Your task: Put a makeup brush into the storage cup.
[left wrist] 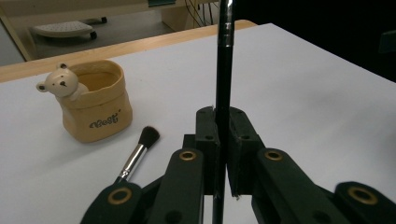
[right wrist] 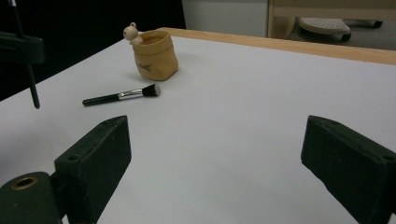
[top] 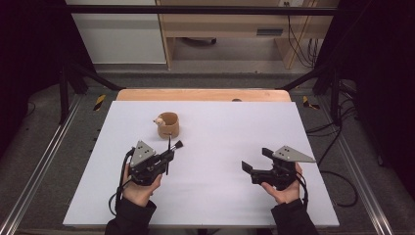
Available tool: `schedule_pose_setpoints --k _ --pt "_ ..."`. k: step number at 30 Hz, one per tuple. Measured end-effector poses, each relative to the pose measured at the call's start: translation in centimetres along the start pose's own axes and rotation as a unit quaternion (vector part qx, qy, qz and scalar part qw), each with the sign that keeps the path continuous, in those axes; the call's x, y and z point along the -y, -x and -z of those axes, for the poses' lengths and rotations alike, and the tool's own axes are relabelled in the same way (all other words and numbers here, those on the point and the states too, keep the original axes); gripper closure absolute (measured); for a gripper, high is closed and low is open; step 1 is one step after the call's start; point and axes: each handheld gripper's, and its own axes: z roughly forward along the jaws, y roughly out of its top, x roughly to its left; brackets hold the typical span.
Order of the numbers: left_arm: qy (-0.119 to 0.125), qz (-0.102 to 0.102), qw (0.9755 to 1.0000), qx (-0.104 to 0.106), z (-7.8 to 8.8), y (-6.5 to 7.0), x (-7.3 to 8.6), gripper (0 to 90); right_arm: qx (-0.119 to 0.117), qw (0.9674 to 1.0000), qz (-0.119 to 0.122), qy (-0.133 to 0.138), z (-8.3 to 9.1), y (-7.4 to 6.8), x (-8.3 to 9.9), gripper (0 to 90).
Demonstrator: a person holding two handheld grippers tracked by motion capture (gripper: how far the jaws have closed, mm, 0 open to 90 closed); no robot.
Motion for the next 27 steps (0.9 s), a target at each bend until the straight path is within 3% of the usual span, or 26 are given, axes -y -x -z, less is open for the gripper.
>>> schedule_pose_setpoints --k 4,16,27 --pt "0.003 0.005 1.0000 -0.002 0.2 -0.4 -0.1 84.0 0.014 0.9999 -0.001 -0.004 0.4 0.5 0.4 7.9" --pt "0.014 0.000 0.9998 -0.013 0.8 -1.5 -1.2 84.0 0.032 0.9994 0.001 -0.013 1.5 1.3 1.0 5.8" --pt "0.025 0.007 0.9995 -0.018 1.1 -3.0 -2.4 84.1 0.043 0.9989 0.004 -0.017 2.2 2.1 1.4 5.5"
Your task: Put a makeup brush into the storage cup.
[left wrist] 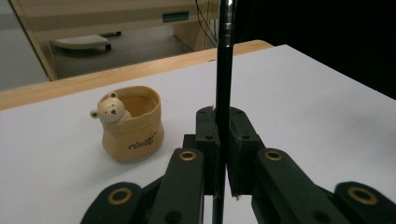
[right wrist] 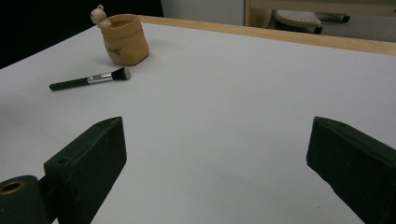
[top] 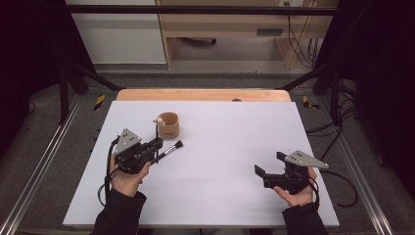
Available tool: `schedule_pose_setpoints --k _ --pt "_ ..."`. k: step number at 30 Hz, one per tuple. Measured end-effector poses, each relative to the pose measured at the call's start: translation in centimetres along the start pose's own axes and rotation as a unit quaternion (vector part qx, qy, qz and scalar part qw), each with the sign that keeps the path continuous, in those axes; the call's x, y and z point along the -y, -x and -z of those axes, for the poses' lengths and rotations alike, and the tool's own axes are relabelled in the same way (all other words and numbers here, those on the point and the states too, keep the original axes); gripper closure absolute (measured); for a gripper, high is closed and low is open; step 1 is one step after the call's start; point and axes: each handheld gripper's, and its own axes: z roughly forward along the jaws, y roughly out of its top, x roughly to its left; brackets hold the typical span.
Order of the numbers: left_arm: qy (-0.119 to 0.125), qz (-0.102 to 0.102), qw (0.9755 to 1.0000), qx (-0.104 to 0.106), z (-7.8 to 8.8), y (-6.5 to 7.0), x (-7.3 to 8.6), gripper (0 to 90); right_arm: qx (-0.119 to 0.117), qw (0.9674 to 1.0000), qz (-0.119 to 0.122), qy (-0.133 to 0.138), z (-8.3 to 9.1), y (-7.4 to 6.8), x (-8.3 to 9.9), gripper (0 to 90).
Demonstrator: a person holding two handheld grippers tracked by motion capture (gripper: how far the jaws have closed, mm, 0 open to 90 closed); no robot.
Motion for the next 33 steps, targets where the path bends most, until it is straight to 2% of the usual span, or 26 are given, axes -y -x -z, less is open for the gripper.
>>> schedule_pose_setpoints --k 13,33 --pt "0.007 -0.025 0.9996 -0.005 -0.3 -0.1 -2.2 84.1 0.014 0.9999 0.001 0.004 0.6 0.7 0.2 5.5" --pt "0.014 -0.025 0.9995 -0.013 -1.6 -1.6 -4.5 84.1 0.025 0.9997 -0.008 0.001 1.2 1.6 0.7 5.5"
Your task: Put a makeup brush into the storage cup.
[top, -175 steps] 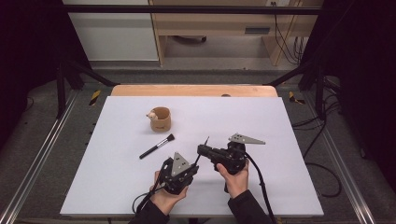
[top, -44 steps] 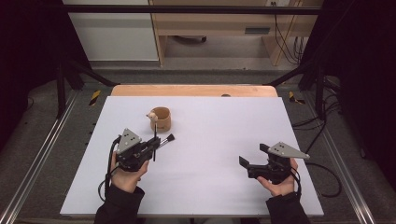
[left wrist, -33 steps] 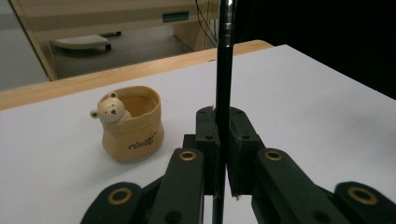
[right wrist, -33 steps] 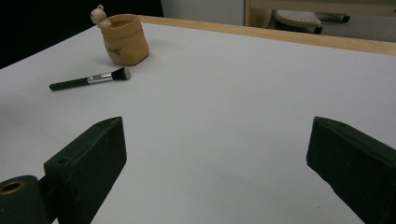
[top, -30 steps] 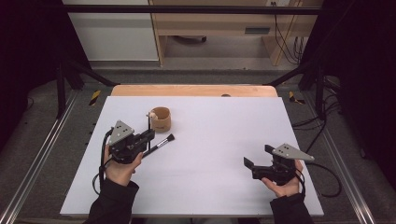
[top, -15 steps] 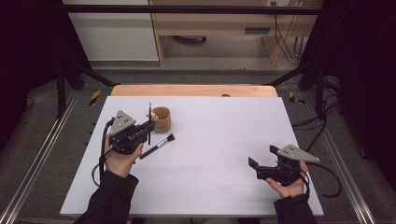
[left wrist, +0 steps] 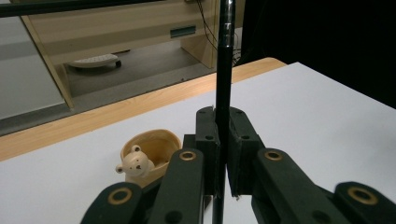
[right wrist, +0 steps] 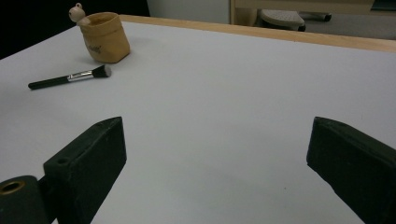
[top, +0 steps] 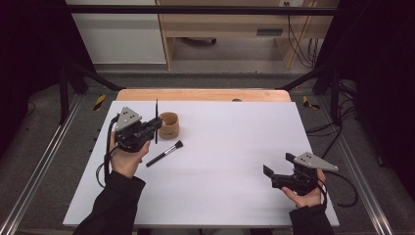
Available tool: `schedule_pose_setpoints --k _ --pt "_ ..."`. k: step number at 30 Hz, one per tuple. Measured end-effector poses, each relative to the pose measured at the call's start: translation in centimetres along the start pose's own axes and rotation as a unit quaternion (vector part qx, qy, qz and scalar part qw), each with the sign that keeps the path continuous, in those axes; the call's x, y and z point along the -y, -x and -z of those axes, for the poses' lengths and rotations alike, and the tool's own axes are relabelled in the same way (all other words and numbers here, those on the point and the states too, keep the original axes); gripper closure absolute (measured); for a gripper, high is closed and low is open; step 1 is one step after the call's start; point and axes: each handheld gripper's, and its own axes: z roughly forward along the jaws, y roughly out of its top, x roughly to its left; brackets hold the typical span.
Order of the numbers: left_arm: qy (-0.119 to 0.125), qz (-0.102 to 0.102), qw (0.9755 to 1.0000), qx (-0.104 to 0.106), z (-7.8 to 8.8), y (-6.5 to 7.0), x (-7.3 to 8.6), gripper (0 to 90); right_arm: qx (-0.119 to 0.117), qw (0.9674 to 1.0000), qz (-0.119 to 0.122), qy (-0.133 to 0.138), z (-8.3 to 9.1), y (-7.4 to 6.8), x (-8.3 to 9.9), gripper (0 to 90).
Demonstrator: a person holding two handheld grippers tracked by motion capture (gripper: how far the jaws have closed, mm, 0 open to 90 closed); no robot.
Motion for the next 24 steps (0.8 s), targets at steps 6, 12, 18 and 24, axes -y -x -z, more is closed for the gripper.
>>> schedule_pose_setpoints --k 6,12,18,24 --pt "0.000 0.001 1.0000 -0.005 -0.7 -0.7 -0.6 84.1 0.000 1.0000 0.000 0.001 0.1 0.1 0.0 5.5" --pt "0.003 0.001 1.0000 -0.007 -1.4 -1.2 -1.4 84.1 0.001 1.0000 -0.001 0.003 0.1 0.2 0.0 5.5" --pt "0.005 0.003 0.9999 -0.009 -2.1 -1.5 -2.0 84.1 0.000 1.0000 0.000 0.004 0.1 0.2 0.0 5.5" --pt "0.003 0.005 0.9999 -0.010 -3.0 -2.0 -2.2 84.1 0.000 1.0000 0.002 0.005 0.2 0.1 0.0 5.6"
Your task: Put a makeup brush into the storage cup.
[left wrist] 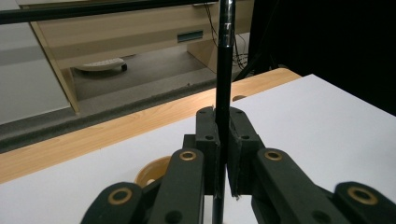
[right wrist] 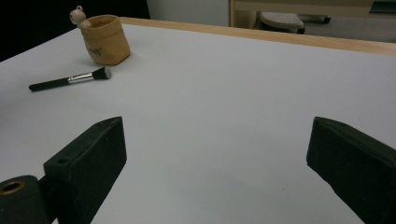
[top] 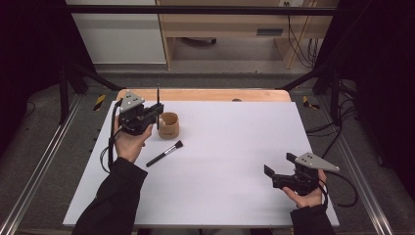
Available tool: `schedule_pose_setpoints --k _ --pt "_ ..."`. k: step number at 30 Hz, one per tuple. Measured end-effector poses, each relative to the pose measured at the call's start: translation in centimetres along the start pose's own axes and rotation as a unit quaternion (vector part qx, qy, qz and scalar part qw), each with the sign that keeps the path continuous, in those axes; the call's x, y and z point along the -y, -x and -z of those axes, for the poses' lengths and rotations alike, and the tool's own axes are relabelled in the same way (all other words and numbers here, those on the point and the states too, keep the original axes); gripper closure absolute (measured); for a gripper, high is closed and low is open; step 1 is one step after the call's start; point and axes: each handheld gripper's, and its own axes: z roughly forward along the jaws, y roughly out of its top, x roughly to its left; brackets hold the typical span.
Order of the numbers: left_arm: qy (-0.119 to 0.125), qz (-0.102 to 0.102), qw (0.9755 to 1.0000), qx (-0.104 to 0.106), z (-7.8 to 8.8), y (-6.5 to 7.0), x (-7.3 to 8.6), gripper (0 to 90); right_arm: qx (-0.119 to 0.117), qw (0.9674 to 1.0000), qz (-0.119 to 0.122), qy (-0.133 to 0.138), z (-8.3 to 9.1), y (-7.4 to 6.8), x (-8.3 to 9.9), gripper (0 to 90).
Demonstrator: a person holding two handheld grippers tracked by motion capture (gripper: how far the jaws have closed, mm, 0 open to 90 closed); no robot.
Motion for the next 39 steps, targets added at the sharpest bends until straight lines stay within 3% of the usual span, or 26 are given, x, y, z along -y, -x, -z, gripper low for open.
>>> schedule_pose_setpoints --k 20,39 --pt "-0.013 0.002 0.9999 -0.011 -3.7 -1.1 -0.1 84.2 -0.002 1.0000 0.002 0.000 -0.1 -0.2 -0.1 5.7" --pt "-0.023 0.019 0.9992 -0.027 -6.4 -2.4 0.4 84.2 -0.006 1.0000 0.003 0.000 -0.3 -0.3 0.0 5.8"
